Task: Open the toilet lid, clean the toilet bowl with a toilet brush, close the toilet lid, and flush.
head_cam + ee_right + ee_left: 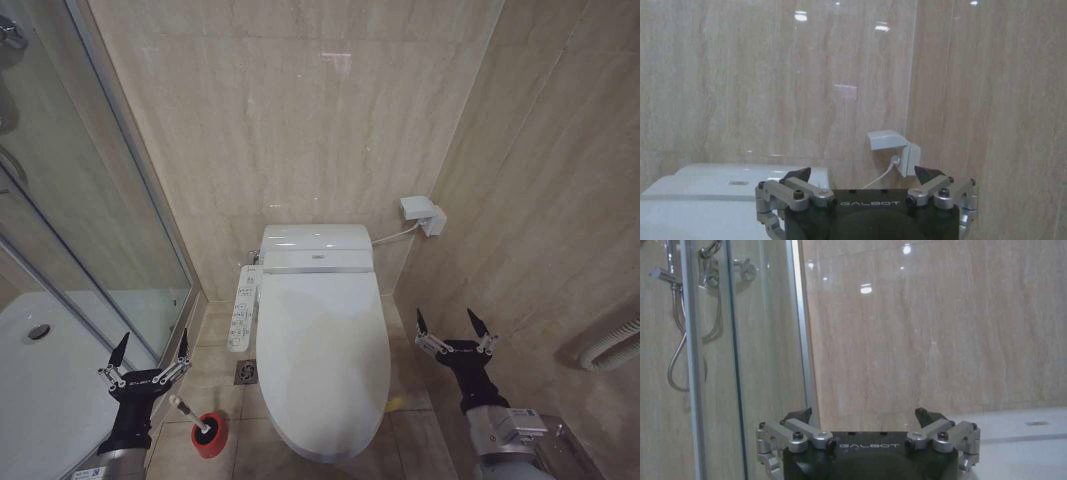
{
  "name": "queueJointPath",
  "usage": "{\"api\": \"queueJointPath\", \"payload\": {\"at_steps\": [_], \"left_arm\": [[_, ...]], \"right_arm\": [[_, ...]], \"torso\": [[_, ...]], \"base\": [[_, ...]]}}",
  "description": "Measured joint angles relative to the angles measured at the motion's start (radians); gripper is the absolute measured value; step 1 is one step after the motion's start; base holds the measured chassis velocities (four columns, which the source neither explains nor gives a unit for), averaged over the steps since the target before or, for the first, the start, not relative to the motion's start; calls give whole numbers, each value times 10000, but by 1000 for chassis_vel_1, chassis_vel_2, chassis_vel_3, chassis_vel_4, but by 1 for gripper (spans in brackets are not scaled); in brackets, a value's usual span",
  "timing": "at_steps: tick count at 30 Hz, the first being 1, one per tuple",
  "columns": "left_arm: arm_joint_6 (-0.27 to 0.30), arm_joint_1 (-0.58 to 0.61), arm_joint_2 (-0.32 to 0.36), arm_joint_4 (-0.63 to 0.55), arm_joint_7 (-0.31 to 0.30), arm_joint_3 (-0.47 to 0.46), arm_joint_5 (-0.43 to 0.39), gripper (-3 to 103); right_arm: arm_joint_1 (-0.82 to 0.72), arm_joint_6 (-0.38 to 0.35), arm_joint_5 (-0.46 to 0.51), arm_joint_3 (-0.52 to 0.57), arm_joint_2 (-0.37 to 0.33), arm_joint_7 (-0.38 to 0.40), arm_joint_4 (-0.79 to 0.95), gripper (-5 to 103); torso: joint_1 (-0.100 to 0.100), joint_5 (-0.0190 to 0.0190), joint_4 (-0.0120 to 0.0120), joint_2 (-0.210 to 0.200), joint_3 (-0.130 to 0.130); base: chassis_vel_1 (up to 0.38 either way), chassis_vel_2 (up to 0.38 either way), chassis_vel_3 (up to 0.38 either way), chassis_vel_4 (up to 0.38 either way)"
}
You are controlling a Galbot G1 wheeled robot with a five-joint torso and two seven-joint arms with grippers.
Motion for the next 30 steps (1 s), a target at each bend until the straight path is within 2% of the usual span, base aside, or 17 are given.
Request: {"api": "queueJointPath", "payload": {"at_steps": [30], "left_arm": [[0, 0, 0, -1, 0, 0, 0, 100]], "right_arm": [[0, 0, 0, 0, 0, 0, 0, 100]], "torso": [[0, 0, 0, 0, 0]], "base": [[0, 0, 0, 0]]}}
